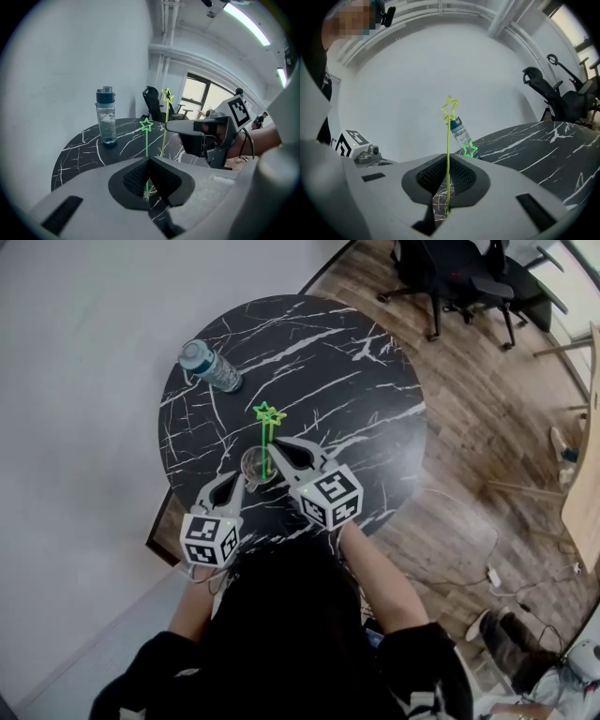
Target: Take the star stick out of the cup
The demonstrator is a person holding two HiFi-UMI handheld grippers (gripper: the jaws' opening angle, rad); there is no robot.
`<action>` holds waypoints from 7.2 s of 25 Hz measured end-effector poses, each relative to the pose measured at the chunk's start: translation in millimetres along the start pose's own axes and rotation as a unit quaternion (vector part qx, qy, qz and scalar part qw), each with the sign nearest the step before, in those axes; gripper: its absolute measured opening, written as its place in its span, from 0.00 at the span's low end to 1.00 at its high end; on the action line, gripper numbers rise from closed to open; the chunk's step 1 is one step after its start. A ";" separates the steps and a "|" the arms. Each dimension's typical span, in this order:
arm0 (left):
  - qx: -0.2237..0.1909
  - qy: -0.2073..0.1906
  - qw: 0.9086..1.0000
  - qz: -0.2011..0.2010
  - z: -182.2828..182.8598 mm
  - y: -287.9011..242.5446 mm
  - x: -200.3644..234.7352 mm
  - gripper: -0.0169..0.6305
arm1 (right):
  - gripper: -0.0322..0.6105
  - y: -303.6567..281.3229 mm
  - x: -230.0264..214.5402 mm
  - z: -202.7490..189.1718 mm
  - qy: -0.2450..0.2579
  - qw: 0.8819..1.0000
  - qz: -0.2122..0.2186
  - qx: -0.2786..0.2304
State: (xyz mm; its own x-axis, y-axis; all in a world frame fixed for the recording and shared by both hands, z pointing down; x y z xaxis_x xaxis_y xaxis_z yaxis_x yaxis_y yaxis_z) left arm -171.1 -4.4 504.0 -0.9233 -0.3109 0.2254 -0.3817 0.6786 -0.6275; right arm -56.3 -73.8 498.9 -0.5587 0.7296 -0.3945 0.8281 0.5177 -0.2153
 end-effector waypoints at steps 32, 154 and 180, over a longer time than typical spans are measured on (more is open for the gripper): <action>0.016 -0.029 0.997 -0.073 -20.5 -36.7 -107.4 0.03 | 0.06 147.8 -36.7 -11.5 0.046 0.991 -0.105 0.074; -0.006 -0.035 0.999 -0.024 -14.6 14.5 -39.9 0.03 | 0.04 93.4 39.5 -22.0 0.099 0.987 -0.095 0.079; 0.044 -0.132 0.970 -0.200 4.4 -29.2 0.5 0.03 | 0.04 59.4 50.9 -41.0 0.009 0.961 -0.274 0.034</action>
State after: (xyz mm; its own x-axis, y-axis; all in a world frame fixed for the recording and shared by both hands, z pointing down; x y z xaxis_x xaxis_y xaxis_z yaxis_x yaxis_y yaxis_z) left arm -160.2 -27.3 519.1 -0.6542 -0.7056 0.2724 -0.6913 0.4119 -0.5937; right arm -37.4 12.3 502.6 -0.9116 0.3647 -0.1896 0.4109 0.7965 -0.4435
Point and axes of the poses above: the fingertips, and each gripper's own axes: y backward along the fingers, x to its left, z out of its top, the point moved 4 cm from there along y, backward along the fingers, and after that the axes turned 5 degrees about y, right-handed, at the moved point
